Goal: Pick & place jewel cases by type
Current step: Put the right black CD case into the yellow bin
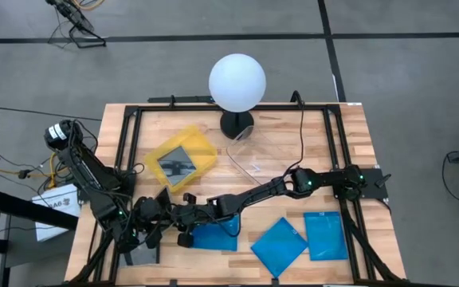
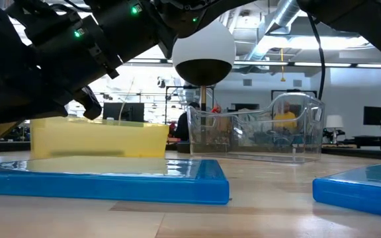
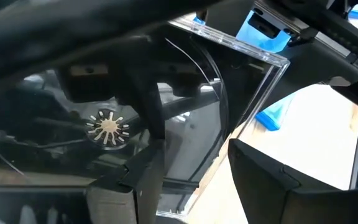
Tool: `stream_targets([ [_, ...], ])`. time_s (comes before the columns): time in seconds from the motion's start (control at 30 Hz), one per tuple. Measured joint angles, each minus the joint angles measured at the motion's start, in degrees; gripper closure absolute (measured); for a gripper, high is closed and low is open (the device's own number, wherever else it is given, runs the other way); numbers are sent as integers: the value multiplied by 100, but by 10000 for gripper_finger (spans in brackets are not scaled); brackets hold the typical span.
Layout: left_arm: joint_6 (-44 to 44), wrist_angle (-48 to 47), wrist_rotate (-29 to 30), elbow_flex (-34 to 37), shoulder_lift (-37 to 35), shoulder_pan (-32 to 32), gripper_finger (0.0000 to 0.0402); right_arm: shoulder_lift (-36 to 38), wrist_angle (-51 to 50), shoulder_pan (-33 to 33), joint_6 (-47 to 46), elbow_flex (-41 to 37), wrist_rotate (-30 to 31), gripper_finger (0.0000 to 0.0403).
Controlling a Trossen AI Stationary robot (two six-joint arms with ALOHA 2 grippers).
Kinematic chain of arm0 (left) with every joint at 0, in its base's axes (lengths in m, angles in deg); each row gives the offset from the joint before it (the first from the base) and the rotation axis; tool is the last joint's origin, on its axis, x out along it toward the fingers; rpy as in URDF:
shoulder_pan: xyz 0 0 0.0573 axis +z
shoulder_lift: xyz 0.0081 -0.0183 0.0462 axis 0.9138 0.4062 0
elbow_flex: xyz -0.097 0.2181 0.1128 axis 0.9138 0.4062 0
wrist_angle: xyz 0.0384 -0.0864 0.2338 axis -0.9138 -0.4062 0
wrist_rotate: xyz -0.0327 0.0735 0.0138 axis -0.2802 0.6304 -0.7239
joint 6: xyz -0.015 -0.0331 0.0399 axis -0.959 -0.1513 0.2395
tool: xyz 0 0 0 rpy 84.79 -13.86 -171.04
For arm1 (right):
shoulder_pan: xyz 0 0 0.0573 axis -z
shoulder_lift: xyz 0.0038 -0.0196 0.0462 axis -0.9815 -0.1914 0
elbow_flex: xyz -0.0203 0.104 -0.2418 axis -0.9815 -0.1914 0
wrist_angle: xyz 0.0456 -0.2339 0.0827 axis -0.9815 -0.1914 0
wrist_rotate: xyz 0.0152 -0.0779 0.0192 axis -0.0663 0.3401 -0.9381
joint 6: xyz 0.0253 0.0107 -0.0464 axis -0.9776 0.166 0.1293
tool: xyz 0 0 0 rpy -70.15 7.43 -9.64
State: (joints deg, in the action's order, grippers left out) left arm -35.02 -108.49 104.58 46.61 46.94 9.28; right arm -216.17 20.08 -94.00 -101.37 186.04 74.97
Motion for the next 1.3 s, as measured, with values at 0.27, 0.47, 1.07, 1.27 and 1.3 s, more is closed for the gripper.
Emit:
stream_targets([
  [0.27,75,14,141,4,7,0,228,-42,-354,-4,351,242,72,328],
  [0.47,259,36,243,7,13,0,228,-42,-374,-5,619,250,85,328],
  [1.07,1173,-602,-283,-552,13,630,228,-42,-372,-21,1513,259,171,349],
  [1.27,1448,-842,-276,-778,13,811,228,-39,-381,-16,1671,261,199,378],
  [1.3,1495,-838,-278,-800,13,831,228,-39,-385,-18,1710,261,207,383],
])
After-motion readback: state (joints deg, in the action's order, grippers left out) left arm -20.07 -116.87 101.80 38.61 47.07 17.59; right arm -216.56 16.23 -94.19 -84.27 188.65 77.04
